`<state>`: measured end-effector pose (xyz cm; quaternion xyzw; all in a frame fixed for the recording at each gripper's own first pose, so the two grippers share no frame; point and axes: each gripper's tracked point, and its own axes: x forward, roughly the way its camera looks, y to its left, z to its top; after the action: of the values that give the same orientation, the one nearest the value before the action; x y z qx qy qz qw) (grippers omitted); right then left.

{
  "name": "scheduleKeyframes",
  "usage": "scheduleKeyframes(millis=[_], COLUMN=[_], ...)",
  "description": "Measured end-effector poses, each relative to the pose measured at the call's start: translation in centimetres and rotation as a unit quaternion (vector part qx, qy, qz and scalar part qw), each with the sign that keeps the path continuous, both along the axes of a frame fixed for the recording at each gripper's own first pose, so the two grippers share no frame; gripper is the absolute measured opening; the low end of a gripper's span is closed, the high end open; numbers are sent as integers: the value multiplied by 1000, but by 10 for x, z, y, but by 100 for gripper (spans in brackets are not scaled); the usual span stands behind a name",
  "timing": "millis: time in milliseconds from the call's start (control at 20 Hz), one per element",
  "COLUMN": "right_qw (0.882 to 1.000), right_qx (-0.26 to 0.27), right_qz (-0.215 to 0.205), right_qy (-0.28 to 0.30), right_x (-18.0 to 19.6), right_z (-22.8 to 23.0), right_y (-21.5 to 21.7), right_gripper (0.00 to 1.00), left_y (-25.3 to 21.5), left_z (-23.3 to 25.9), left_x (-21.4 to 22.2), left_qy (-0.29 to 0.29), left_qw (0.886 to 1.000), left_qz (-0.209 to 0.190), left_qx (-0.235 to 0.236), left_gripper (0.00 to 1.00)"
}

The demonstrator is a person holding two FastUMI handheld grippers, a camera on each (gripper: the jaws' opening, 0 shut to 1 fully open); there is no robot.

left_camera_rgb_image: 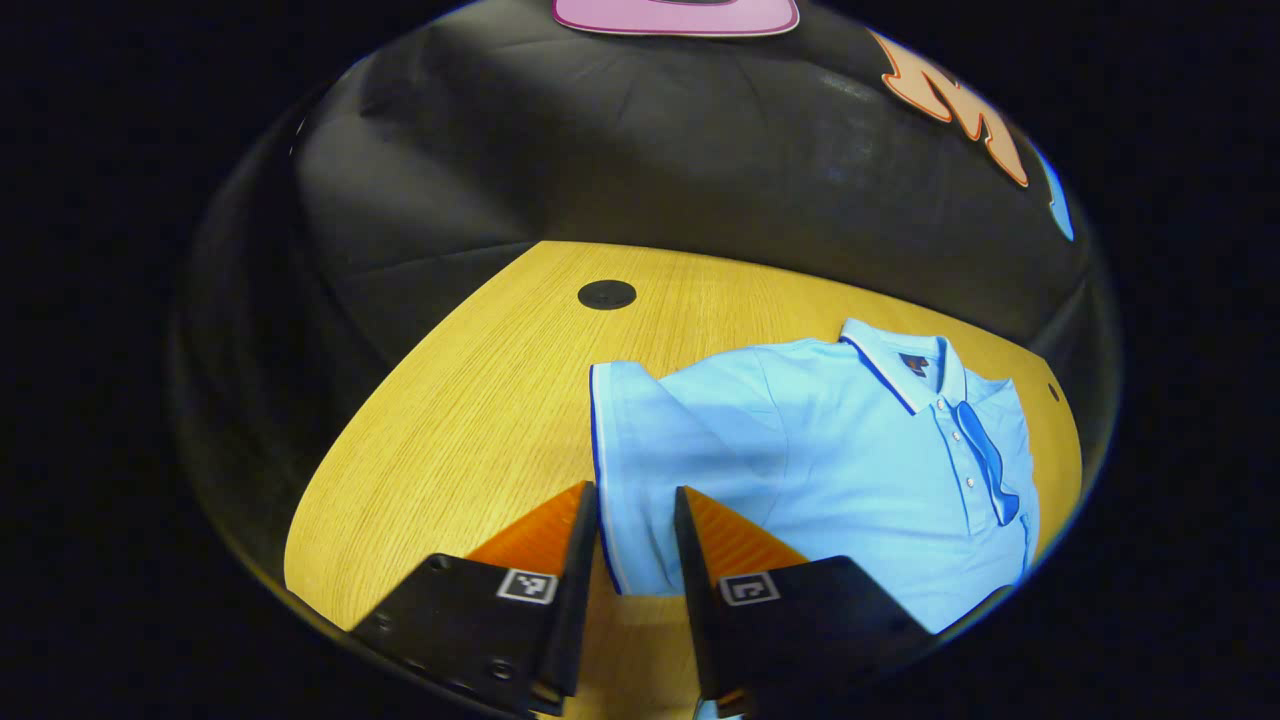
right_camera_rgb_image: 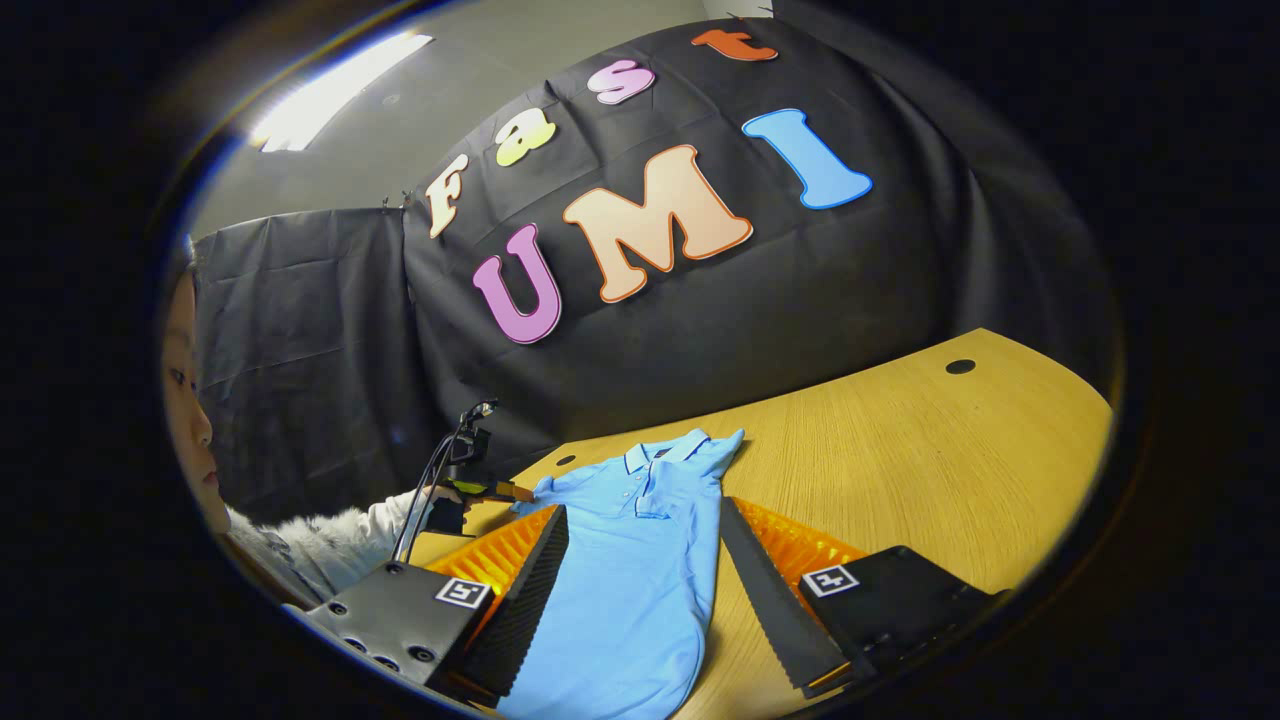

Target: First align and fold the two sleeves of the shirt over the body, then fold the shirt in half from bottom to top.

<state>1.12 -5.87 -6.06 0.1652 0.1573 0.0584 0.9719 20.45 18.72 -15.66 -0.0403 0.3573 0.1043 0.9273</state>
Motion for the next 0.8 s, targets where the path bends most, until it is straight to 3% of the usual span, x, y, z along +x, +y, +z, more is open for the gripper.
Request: scheduleKeyframes(millis=[50,100,200,400,450,550,800], right_qw=[1000,1000,1000,1000,1000,1000,1000], right_qx=[0,-1,-3,-4,-1,2,-3], right_qz=[0,0,0,-4,-6,-11,-26], right_qy=[0,1,3,8,9,10,12], right_x=[-1,-3,-3,-9,-10,-12,-14], right_z=[0,-1,-4,-8,-9,-11,-12], right_y=[0,0,0,-3,-3,-6,-17], right_gripper=[97,97,97,97,92,97,97], left_y=[-3,-3,-5,-4,-5,-10,-66], left_z=[1,1,2,3,5,17,57], left_x=[0,1,4,7,8,13,28], left_qy=[-4,-6,-16,-29,-33,-50,-97], left_qw=[1000,1000,999,999,999,998,989], left_qz=[-7,-13,-15,-19,-19,-23,-83], left_qx=[-8,-12,-24,-30,-31,-33,-73], left_gripper=[36,19,4,0,0,0,0])
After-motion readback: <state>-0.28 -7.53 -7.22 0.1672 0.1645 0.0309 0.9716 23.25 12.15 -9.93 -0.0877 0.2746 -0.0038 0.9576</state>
